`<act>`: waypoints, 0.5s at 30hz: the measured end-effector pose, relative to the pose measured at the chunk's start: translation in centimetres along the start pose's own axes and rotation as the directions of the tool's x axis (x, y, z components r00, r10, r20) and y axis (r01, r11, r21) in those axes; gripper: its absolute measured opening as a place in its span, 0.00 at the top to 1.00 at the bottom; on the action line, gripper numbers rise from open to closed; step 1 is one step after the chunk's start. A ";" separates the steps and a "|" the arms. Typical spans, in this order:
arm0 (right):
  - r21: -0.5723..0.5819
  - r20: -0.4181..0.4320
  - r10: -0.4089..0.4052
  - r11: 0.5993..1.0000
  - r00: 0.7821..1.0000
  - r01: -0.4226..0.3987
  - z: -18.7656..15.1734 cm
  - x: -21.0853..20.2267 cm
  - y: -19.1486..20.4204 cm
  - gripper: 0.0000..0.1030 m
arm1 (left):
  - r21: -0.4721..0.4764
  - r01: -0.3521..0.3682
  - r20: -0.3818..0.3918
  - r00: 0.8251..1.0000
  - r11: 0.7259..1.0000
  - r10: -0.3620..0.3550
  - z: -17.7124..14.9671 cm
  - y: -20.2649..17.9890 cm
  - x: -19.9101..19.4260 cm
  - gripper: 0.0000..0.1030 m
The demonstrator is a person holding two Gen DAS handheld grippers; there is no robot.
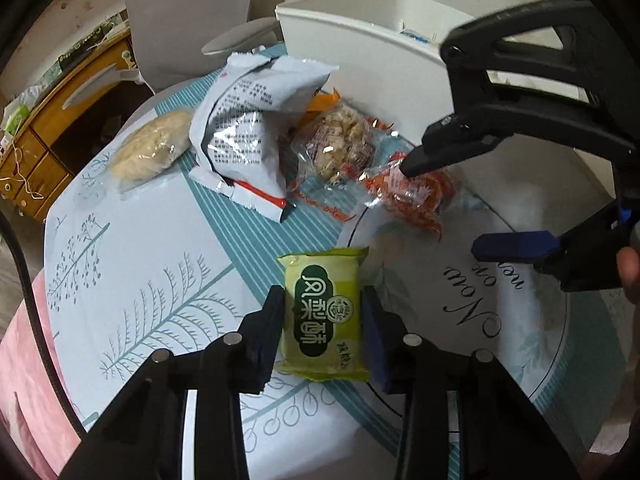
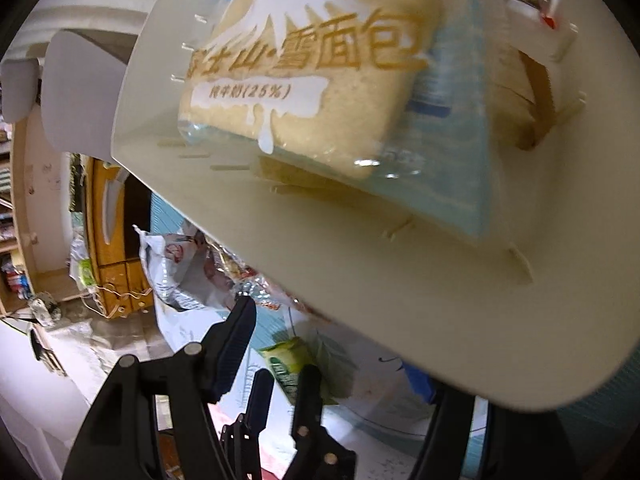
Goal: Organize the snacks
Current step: 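Grasp the green biscuit pack with left tool while right tool grasps the red-wrapped snack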
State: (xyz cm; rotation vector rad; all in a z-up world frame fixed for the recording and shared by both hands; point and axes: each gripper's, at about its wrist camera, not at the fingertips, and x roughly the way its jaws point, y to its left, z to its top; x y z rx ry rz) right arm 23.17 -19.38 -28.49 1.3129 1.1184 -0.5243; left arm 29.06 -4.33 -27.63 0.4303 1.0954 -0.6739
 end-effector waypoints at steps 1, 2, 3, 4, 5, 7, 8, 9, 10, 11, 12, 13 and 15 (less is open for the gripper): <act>-0.008 0.002 -0.012 1.000 1.000 0.012 0.0 0.2 0.2 0.34 | -0.001 0.003 0.002 1.000 1.000 -0.003 0.0 0.0 0.1 0.65; -0.015 0.005 -0.018 1.000 1.000 0.019 0.0 0.3 0.3 0.34 | -0.003 0.005 0.005 1.000 1.000 -0.005 0.0 0.1 0.1 0.65; -0.022 0.010 -0.023 0.999 1.000 0.023 0.0 0.4 0.5 0.34 | -0.007 0.004 0.006 1.000 1.000 -0.004 -0.1 0.2 0.1 0.65; -0.030 0.014 -0.030 0.999 0.999 0.030 0.0 0.5 0.7 0.34 | -0.013 -0.001 0.006 1.000 1.000 0.001 -0.1 0.1 0.1 0.65; -0.040 0.019 -0.045 0.998 0.999 0.046 0.2 0.6 1.1 0.34 | -0.022 -0.007 0.008 1.000 1.000 0.007 -0.2 0.4 0.1 0.66; -0.054 0.032 -0.059 0.997 0.998 0.061 0.3 0.7 1.6 0.34 | -0.047 -0.015 0.009 1.000 0.999 0.016 -0.4 0.8 -0.1 0.66; -0.063 0.042 -0.064 0.996 0.997 0.067 0.3 0.8 1.8 0.33 | -0.062 -0.015 0.009 1.000 0.998 0.015 -0.5 1.1 -0.2 0.66; -0.073 0.055 -0.068 0.995 0.996 0.072 0.3 0.8 2.1 0.33 | -0.074 -0.017 0.008 1.000 0.997 0.018 -0.7 1.3 -0.2 0.66; -0.083 0.065 -0.075 0.993 0.995 0.080 0.2 0.8 2.2 0.33 | -0.083 -0.020 0.008 1.000 0.996 0.020 -0.9 1.7 -0.3 0.66; -0.097 0.078 -0.082 0.991 0.994 0.090 0.2 0.9 2.5 0.33 | -0.092 -0.023 0.006 1.000 0.995 0.024 -1.1 2.0 -0.3 0.66; -0.106 0.086 -0.090 0.989 0.992 0.099 0.2 0.9 2.8 0.33 | -0.099 -0.028 0.003 1.000 0.995 0.028 -1.3 2.2 -0.4 0.66; -0.117 0.093 -0.100 0.987 0.991 0.111 0.2 1.0 3.1 0.33 | -0.108 -0.036 -0.001 0.999 0.993 0.036 -1.4 2.4 -0.5 0.66; -0.133 0.109 -0.124 0.981 0.986 0.138 0.3 1.1 3.7 0.33 | -0.130 -0.044 -0.008 0.999 0.990 0.044 -1.8 3.0 -0.7 0.66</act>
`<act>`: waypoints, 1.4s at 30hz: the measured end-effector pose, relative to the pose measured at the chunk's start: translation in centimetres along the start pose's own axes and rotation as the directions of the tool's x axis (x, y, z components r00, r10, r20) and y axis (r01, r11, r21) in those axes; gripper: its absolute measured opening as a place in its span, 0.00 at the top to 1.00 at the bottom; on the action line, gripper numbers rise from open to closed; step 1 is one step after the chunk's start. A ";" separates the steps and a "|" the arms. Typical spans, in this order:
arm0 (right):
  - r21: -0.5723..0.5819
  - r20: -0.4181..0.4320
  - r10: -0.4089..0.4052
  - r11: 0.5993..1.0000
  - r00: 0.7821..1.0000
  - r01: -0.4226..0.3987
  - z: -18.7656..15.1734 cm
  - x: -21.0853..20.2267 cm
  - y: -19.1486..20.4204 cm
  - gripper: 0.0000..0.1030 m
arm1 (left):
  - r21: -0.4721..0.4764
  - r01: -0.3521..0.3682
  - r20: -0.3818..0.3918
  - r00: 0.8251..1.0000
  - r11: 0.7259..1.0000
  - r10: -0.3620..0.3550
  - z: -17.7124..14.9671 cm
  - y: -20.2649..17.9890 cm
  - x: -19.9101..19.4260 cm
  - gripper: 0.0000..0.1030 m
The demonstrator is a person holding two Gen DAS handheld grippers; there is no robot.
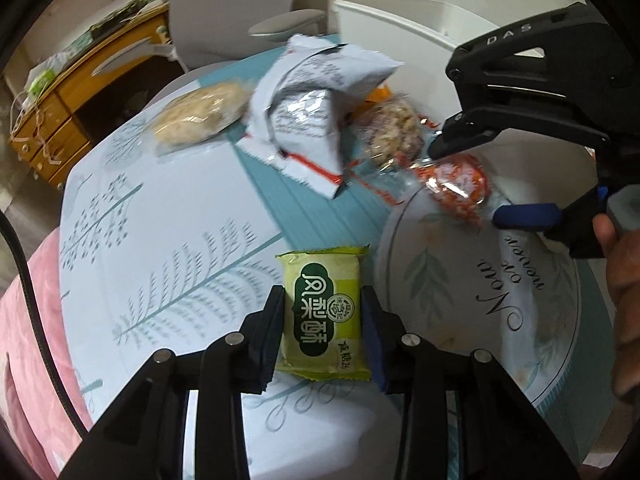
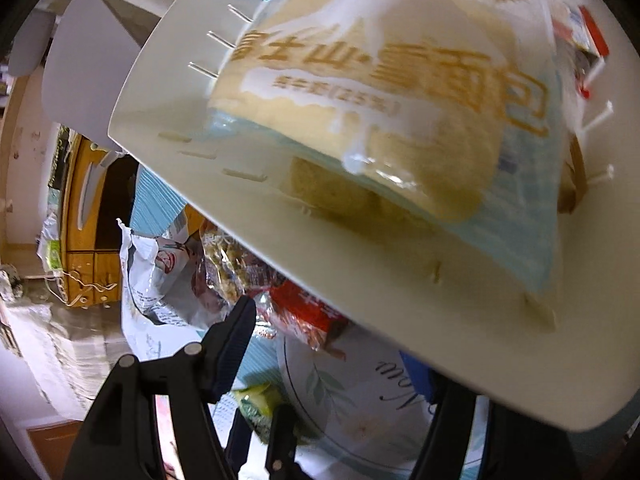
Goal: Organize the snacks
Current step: 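Grasp the green biscuit pack with left tool while right tool grasps the red-wrapped snack, then carry both packs over the white tray and lower them inside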
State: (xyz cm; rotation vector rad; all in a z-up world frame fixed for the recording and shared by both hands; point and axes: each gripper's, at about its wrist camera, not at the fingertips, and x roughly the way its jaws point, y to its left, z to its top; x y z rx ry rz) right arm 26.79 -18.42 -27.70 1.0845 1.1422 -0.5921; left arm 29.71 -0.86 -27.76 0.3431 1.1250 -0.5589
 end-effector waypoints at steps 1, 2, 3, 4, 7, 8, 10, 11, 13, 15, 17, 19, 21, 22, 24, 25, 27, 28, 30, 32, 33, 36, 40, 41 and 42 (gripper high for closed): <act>-0.009 0.004 -0.012 1.000 1.000 0.012 0.0 0.1 0.0 0.33 | -0.013 -0.004 -0.003 1.000 1.000 0.004 -0.2 0.3 -0.1 0.66; -0.020 0.009 -0.029 0.999 1.000 0.029 0.0 0.1 0.2 0.34 | -0.030 -0.011 -0.007 1.000 0.999 0.011 -0.4 0.6 -0.3 0.66; -0.036 0.018 -0.053 0.998 0.998 0.053 0.0 0.2 0.7 0.34 | -0.041 -0.015 -0.011 1.000 0.999 0.015 -0.5 0.9 -0.3 0.66; -0.047 0.021 -0.068 0.997 0.997 0.069 -0.1 0.4 1.0 0.34 | -0.057 -0.019 -0.014 1.000 0.998 0.018 -0.8 1.2 -0.5 0.66; -0.075 0.023 -0.104 0.992 0.994 0.105 -0.2 0.6 1.8 0.34 | -0.100 -0.032 -0.018 0.999 0.994 0.031 -1.6 2.2 -1.5 0.66; -0.079 0.021 -0.108 0.991 0.994 0.109 -0.3 0.7 1.9 0.35 | -0.112 -0.034 -0.016 0.999 0.993 0.032 -1.9 2.3 -1.9 0.66; -0.083 0.018 -0.110 0.990 0.994 0.111 -0.4 0.7 2.0 0.39 | -0.135 -0.038 -0.014 0.999 0.990 0.037 -2.2 2.6 -2.6 0.66; -0.085 0.011 -0.106 0.991 0.994 0.106 -0.4 0.7 1.9 0.42 | -0.148 -0.043 -0.013 0.999 0.988 0.042 -2.5 2.9 -3.0 0.66; -0.086 -0.015 -0.082 0.993 0.997 0.080 -0.2 0.6 1.5 0.49 | -0.169 -0.047 -0.014 0.999 0.984 0.046 -2.9 3.1 -3.7 0.66; -0.093 -0.037 -0.066 0.994 0.997 0.063 -0.5 0.7 1.7 0.52 | -0.190 -0.048 -0.012 0.999 0.981 0.046 -3.2 3.5 -4.3 0.66; -0.096 -0.051 -0.058 0.994 0.997 0.053 -0.8 0.7 1.7 0.54 | -0.207 -0.048 -0.010 0.999 0.977 0.047 -3.6 3.7 -5.0 0.66; -0.108 -0.063 -0.063 0.993 0.996 0.056 -1.3 0.5 1.6 0.55 | -0.221 -0.053 -0.011 0.999 0.974 0.052 -4.0 3.8 -5.9 0.66; -0.135 -0.066 -0.072 0.989 0.995 0.062 -2.0 0.2 1.6 0.55 | -0.232 -0.052 -0.009 0.999 0.971 0.052 -4.4 3.5 -7.1 0.66; -0.149 -0.070 -0.076 0.987 0.995 0.065 -2.3 0.0 1.2 0.55 | -0.238 -0.050 -0.007 0.999 0.970 0.050 -4.7 3.3 -7.6 0.66; -0.169 -0.083 -0.089 0.983 0.993 0.074 -3.3 -0.7 0.7 0.55 | -0.245 -0.045 -0.003 0.999 0.968 0.046 -5.3 3.0 -8.8 0.66; -0.175 -0.086 -0.093 0.982 0.992 0.076 -3.7 -1.0 0.5 0.55 | -0.247 -0.047 0.002 0.999 0.968 0.048 -5.6 2.8 -9.5 0.66; -0.196 -0.092 -0.094 0.978 0.991 0.074 -4.7 -2.0 -0.3 0.55 | -0.257 -0.045 0.006 0.999 0.965 0.048 -6.2 2.5 -10.6 0.66; -0.206 -0.093 -0.093 0.976 0.991 0.073 -5.1 -2.4 -0.6 0.55 | -0.268 -0.039 0.006 0.999 0.963 0.042 -6.4 2.4 -11.1 0.66; -0.237 -0.091 -0.093 0.969 0.992 0.069 -6.2 -3.7 -1.2 0.55 | -0.295 -0.016 0.013 1.000 0.955 0.021 -7.0 2.1 -12.1 0.66; -0.270 -0.088 -0.093 0.961 0.992 0.066 -7.1 -4.9 -1.8 0.55 | -0.318 0.005 0.029 1.000 0.948 0.005 -7.8 1.6 -13.4 0.66; -0.284 -0.086 -0.091 0.957 0.992 0.063 -7.5 -5.5 -2.1 0.55 | -0.323 0.011 0.035 0.999 0.946 0.000 -8.0 1.4 -13.9 0.66; -0.328 -0.067 -0.070 0.943 0.995 0.044 -8.8 -7.7 -2.7 0.55 | -0.337 0.031 0.064 0.998 0.941 -0.010 -8.9 0.6 -15.4 0.66; -0.378 -0.023 -0.031 0.925 0.999 0.020 -9.5 -10.9 -4.3 0.55 | -0.342 0.059 0.115 0.993 0.938 -0.020 -9.9 -0.7 -17.5 0.66; -0.386 -0.012 -0.020 0.922 1.000 0.013 -9.6 -11.6 -4.7 0.55 | -0.342 0.071 0.130 0.991 0.937 -0.028 -10.0 -1.1 -18.1 0.66; -0.394 0.000 -0.004 0.919 1.000 0.004 -9.7 -12.3 -5.1 0.55 | -0.340 0.080 0.139 0.990 0.937 -0.034 -10.1 -1.4 -18.5 0.66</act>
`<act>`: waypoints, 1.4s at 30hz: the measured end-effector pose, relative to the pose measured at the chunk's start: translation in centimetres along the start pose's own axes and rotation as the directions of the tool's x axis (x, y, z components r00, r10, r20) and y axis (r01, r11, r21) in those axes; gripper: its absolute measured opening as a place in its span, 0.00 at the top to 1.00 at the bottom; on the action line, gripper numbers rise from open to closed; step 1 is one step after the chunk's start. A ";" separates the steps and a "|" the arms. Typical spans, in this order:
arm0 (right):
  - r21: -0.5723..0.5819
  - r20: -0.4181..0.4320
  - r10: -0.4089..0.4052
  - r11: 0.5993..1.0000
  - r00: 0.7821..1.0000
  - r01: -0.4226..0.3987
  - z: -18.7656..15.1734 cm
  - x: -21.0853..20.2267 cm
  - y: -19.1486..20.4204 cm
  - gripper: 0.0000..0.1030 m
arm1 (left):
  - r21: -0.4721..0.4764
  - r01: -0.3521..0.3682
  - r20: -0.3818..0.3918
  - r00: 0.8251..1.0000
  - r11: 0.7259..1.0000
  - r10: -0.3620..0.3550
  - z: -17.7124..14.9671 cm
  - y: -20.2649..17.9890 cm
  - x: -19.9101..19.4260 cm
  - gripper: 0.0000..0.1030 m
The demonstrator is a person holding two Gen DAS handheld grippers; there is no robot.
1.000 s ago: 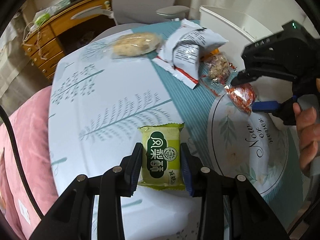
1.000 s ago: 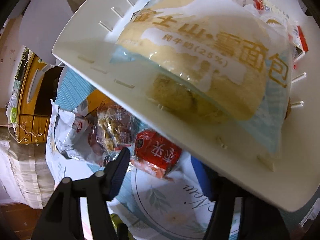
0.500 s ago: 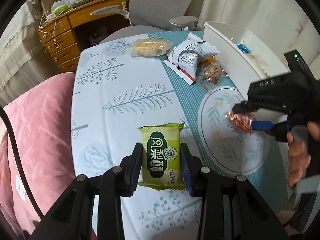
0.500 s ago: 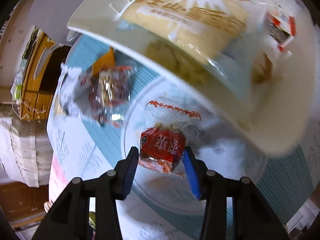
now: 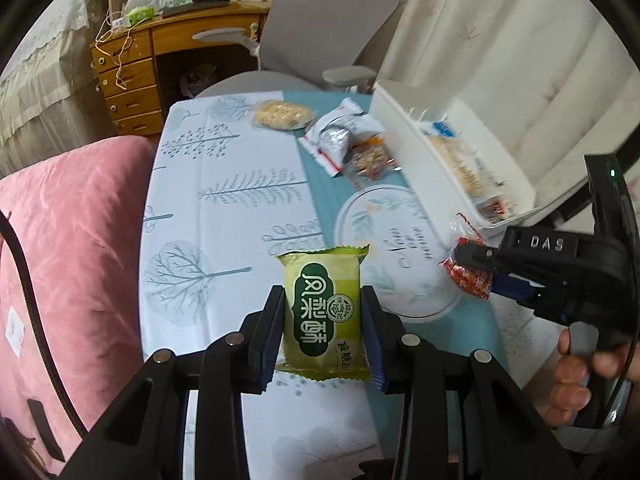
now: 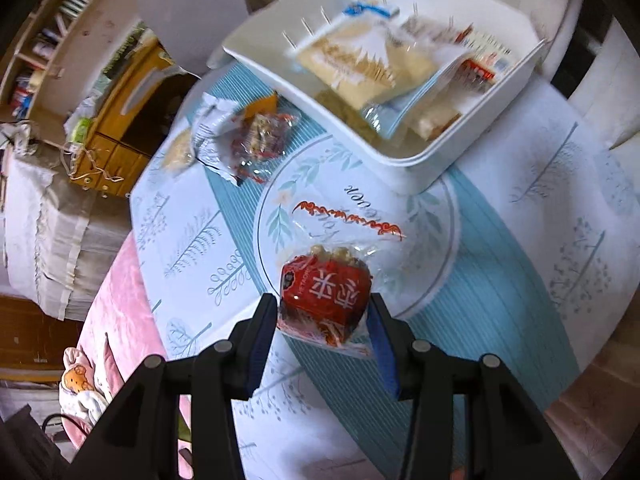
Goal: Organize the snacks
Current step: 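Carry both packs over the white tray and lower them inside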
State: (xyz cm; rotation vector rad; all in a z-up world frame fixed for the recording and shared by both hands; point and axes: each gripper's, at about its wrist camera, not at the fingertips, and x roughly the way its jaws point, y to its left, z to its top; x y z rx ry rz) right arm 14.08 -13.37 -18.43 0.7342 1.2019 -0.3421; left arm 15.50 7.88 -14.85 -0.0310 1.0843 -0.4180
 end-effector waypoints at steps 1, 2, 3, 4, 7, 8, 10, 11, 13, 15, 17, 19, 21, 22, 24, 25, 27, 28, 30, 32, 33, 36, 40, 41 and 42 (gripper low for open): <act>-0.006 0.014 0.005 1.000 1.000 -0.005 -0.2 -0.5 -0.1 0.55 | 0.005 0.009 0.009 1.000 1.000 -0.009 -0.1 -0.4 -0.4 0.66; -0.014 0.031 0.009 1.000 0.999 -0.008 -0.6 -1.2 -0.4 0.55 | 0.012 0.017 0.018 1.000 1.000 -0.017 -0.1 -0.9 -0.8 0.66; -0.022 0.053 0.012 1.000 0.999 -0.011 -0.9 -2.0 -0.8 0.55 | 0.019 0.027 0.028 0.999 0.999 -0.028 -0.2 -1.3 -1.1 0.66; -0.026 0.064 0.013 1.000 0.998 -0.011 -1.1 -2.5 -1.2 0.55 | 0.025 0.036 0.037 0.999 0.999 -0.037 -0.3 -1.7 -1.4 0.66; -0.041 0.104 0.015 0.999 0.994 -0.011 -1.4 -3.8 -2.1 0.55 | 0.039 0.055 0.051 0.997 0.998 -0.057 -0.3 -3.1 -2.1 0.66; -0.048 0.115 0.011 0.999 0.993 -0.006 -1.5 -4.2 -2.4 0.55 | 0.046 0.060 0.056 0.997 0.997 -0.062 -0.3 -3.6 -2.2 0.66; -0.070 0.143 0.013 0.998 0.990 -0.003 -1.5 -5.2 -3.1 0.55 | 0.067 0.065 0.067 0.995 0.996 -0.070 -0.2 -4.7 -2.5 0.66; -0.077 0.151 0.016 0.997 0.988 -0.005 -1.6 -5.4 -3.3 0.55 | 0.072 0.066 0.070 0.995 0.995 -0.071 -0.2 -5.2 -2.6 0.66; -0.101 0.168 0.019 0.995 0.986 -0.002 -1.5 -6.0 -3.8 0.55 | 0.074 0.069 0.077 0.994 0.995 -0.075 0.0 -6.1 -2.6 0.66; -0.117 0.170 0.035 0.993 0.985 -0.015 -1.2 -6.4 -4.6 0.55 | 0.069 0.071 0.087 0.993 0.995 -0.077 0.5 -7.1 -2.5 0.66; -0.129 0.169 0.039 0.992 0.985 -0.017 -0.5 -6.6 -5.2 0.55 | 0.054 0.070 0.098 0.992 0.996 -0.075 1.0 -8.1 -2.3 0.66; -0.143 0.165 0.039 0.990 0.985 -0.015 0.4 -6.9 -6.0 0.55 | 0.039 0.070 0.108 0.991 0.997 -0.073 1.5 -9.1 -2.2 0.66; -0.158 0.163 0.039 0.987 0.986 -0.013 1.6 -7.2 -6.8 0.55 | 0.022 0.071 0.116 0.991 0.997 -0.073 2.0 -10.2 -1.8 0.66; -0.169 0.163 0.042 0.986 0.986 -0.014 2.1 -7.4 -7.1 0.55 | 0.010 0.069 0.119 0.991 0.998 -0.070 2.3 -10.8 -1.6 0.66; -0.201 0.159 0.048 0.979 0.986 -0.015 3.5 -7.7 -7.9 0.55 | -0.009 0.064 0.123 0.990 0.998 -0.063 2.8 -12.0 -1.1 0.66; -0.209 0.158 0.050 0.978 0.986 -0.016 3.9 -7.8 -8.1 0.55 | -0.018 0.061 0.130 0.990 0.998 -0.058 3.1 -12.6 -0.9 0.66; -0.236 0.154 0.056 0.972 0.987 -0.018 5.5 -8.2 -8.8 0.55 | -0.035 0.059 0.146 0.988 0.998 -0.054 3.7 -13.8 -0.6 0.66; -0.244 0.153 0.058 0.969 0.987 -0.019 5.9 -8.3 -9.1 0.55 | -0.045 0.059 0.152 0.987 0.997 -0.051 4.0 -14.5 -0.3 0.66; -0.265 0.145 0.061 0.964 0.988 -0.020 7.5 -8.5 -9.8 0.55 | -0.062 0.058 0.160 0.986 0.996 -0.047 4.4 -15.7 0.3 0.66; -0.283 0.139 0.065 0.959 0.988 -0.023 9.0 -8.6 -10.5 0.55 | -0.078 0.055 0.166 0.985 0.995 -0.041 4.9 -17.0 1.0 0.66; -0.292 0.138 0.065 0.956 0.988 -0.022 9.7 -8.7 -10.9 0.55 | -0.086 0.054 0.171 0.985 0.995 -0.039 5.1 -17.5 1.3 0.66; -0.323 0.135 0.066 0.946 0.989 -0.019 11.5 -8.9 -11.6 0.55 | -0.120 0.057 0.180 0.983 0.991 -0.034 5.7 -19.1 2.7 0.66; -0.387 0.146 0.054 0.922 0.988 0.007 13.7 -8.8 -12.4 0.55 | -0.169 0.072 0.198 0.980 0.983 -0.038 6.4 -20.5 4.4 0.66; -0.403 0.151 0.049 0.915 0.987 0.016 14.2 -8.7 -12.6 0.55 | -0.180 0.075 0.200 0.979 0.981 -0.038 6.5 -20.7 4.9 0.66; -0.423 0.156 0.044 0.906 0.987 0.026 14.8 -8.7 -12.9 0.55 | -0.192 0.079 0.203 0.978 0.978 -0.040 6.7 -21.0 5.4 0.66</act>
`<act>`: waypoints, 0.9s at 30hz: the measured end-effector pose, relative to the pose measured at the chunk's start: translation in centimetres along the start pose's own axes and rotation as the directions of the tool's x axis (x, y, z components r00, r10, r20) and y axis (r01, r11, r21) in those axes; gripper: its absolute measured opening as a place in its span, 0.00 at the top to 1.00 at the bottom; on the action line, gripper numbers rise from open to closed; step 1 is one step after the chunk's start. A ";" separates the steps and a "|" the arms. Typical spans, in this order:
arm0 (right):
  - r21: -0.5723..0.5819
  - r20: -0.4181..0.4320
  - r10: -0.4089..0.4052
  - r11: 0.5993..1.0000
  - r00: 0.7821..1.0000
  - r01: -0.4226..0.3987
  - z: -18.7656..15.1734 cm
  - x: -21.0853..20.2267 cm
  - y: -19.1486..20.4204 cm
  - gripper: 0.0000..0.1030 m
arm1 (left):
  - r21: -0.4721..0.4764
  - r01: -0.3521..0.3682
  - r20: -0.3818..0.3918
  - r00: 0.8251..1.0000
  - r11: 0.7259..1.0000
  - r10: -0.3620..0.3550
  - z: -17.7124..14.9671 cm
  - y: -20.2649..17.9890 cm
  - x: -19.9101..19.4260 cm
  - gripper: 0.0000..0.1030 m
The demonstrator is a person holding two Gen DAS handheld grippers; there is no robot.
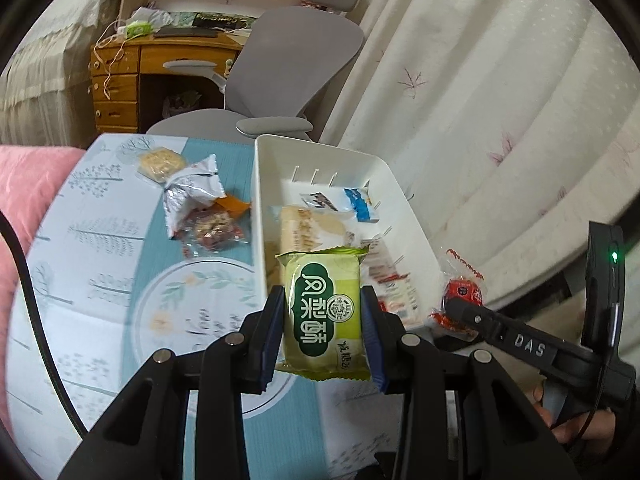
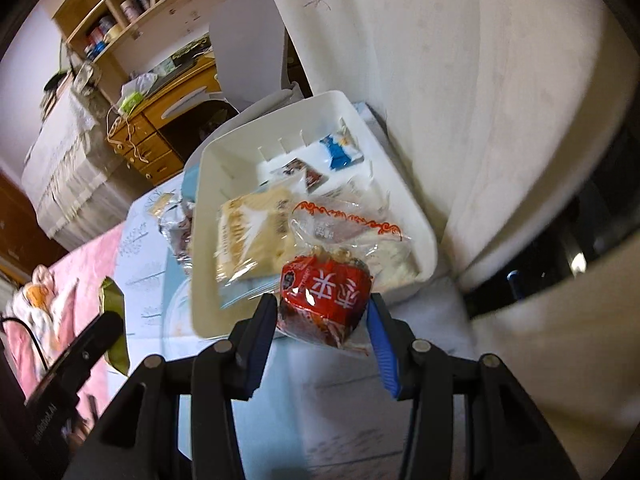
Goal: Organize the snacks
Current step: 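Carry both packs over the white tray and lower them inside, then open both tools to release the packs and withdraw toward the table snacks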
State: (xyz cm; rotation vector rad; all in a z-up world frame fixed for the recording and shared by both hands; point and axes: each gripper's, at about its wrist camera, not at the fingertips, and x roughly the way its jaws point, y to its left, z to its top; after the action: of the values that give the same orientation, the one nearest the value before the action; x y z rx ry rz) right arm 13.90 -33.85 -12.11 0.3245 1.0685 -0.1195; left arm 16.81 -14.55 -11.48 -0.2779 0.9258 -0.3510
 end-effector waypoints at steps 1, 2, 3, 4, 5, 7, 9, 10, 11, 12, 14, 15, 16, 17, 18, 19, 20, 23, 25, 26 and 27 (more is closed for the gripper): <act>-0.023 0.002 -0.006 1.000 1.000 0.006 0.4 0.1 -0.4 0.55 | -0.013 0.001 0.004 1.000 1.000 -0.001 0.1 -0.3 0.6 0.66; -0.035 0.003 -0.009 0.999 1.000 0.009 0.5 0.1 -0.6 0.55 | -0.021 0.003 0.007 1.000 1.000 -0.002 0.2 -0.5 0.9 0.66; -0.055 0.005 -0.013 0.998 1.000 0.013 0.8 0.2 -0.9 0.55 | -0.030 0.007 0.010 1.000 1.000 -0.007 0.3 -0.8 1.4 0.66; -0.072 0.008 -0.015 0.997 1.000 0.015 1.1 0.3 -1.2 0.55 | -0.037 0.009 0.013 1.000 0.999 -0.009 0.4 -1.0 1.9 0.66; -0.087 0.010 -0.016 0.996 1.000 0.017 1.2 0.3 -1.4 0.55 | -0.043 0.011 0.019 1.000 0.999 -0.011 0.5 -1.3 2.3 0.66; -0.122 0.015 -0.015 0.992 1.000 0.017 1.5 0.4 -1.6 0.55 | -0.050 0.013 0.031 0.999 0.999 -0.012 0.7 -1.7 2.7 0.66; -0.152 0.018 -0.008 0.988 1.000 0.011 1.8 0.5 -1.8 0.55 | -0.055 0.015 0.038 0.999 0.998 -0.012 0.8 -2.1 3.2 0.66; -0.162 0.018 -0.004 0.987 1.000 0.006 1.9 0.5 -1.8 0.55 | -0.055 0.013 0.040 0.999 0.998 -0.011 1.0 -2.3 3.4 0.66; -0.172 0.021 0.003 0.985 1.000 0.000 2.0 0.5 -1.9 0.55 | -0.054 0.011 0.041 0.999 0.998 -0.009 1.2 -2.5 3.6 0.66; -0.181 0.023 0.011 0.984 1.000 -0.006 2.1 0.6 -2.0 0.55 | -0.053 0.009 0.042 0.999 0.999 -0.007 1.4 -2.7 3.8 0.66; -0.195 0.022 0.024 0.981 0.999 -0.019 2.5 1.0 -2.1 0.49 | -0.053 -0.008 0.033 0.999 0.999 0.010 1.5 -2.9 4.1 0.58; -0.196 0.018 0.026 0.980 1.000 -0.022 2.7 1.2 -2.3 0.49 | -0.053 -0.015 0.022 1.000 0.998 0.016 1.5 -3.0 4.3 0.52; -0.192 0.012 0.025 0.981 1.000 -0.022 2.9 1.5 -2.5 0.49 | -0.055 -0.022 0.007 1.000 0.998 0.023 1.5 -3.0 4.5 0.43; -0.186 0.005 0.031 0.982 1.000 -0.029 3.1 1.8 -2.6 0.48 | -0.064 -0.034 -0.005 0.999 0.997 0.034 1.4 -3.0 4.7 0.39; -0.176 -0.003 0.042 0.984 0.999 -0.041 3.4 2.0 -2.9 0.48 | -0.073 -0.038 -0.011 0.999 0.997 0.038 1.3 -2.9 4.7 0.39; -0.169 -0.009 0.045 0.985 0.999 -0.045 3.5 2.2 -3.0 0.48 | -0.081 -0.039 -0.020 0.999 0.996 0.037 1.2 -2.8 4.8 0.39; -0.162 -0.012 0.045 0.986 0.999 -0.046 3.5 2.2 -3.2 0.47 | -0.087 -0.040 -0.027 0.999 0.995 0.038 1.1 -2.6 4.8 0.38; -0.152 -0.022 0.058 0.987 0.998 -0.061 3.4 2.3 -3.3 0.43 | -0.097 -0.062 -0.041 0.997 0.993 0.058 0.7 -1.9 4.6 0.32; -0.142 -0.037 0.064 0.988 0.997 -0.068 3.1 2.6 -3.3 0.43 | -0.108 -0.074 -0.048 0.996 0.991 0.069 0.4 -1.3 4.4 0.30; -0.137 -0.045 0.066 0.988 0.997 -0.072 2.9 2.7 -3.2 0.43 | -0.114 -0.078 -0.051 0.996 0.990 0.072 0.2 -1.0 4.2 0.29; -0.130 -0.056 0.069 0.989 0.996 -0.076 2.7 2.8 -3.1 0.43 | -0.126 -0.086 -0.057 0.995 0.988 0.079 -0.1 -0.5 4.1 0.29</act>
State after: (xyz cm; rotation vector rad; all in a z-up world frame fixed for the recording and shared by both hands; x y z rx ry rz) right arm 16.75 -37.48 -14.05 0.2478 1.1084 0.0251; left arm 18.88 -16.68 -14.31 -0.3484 1.0094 -0.2236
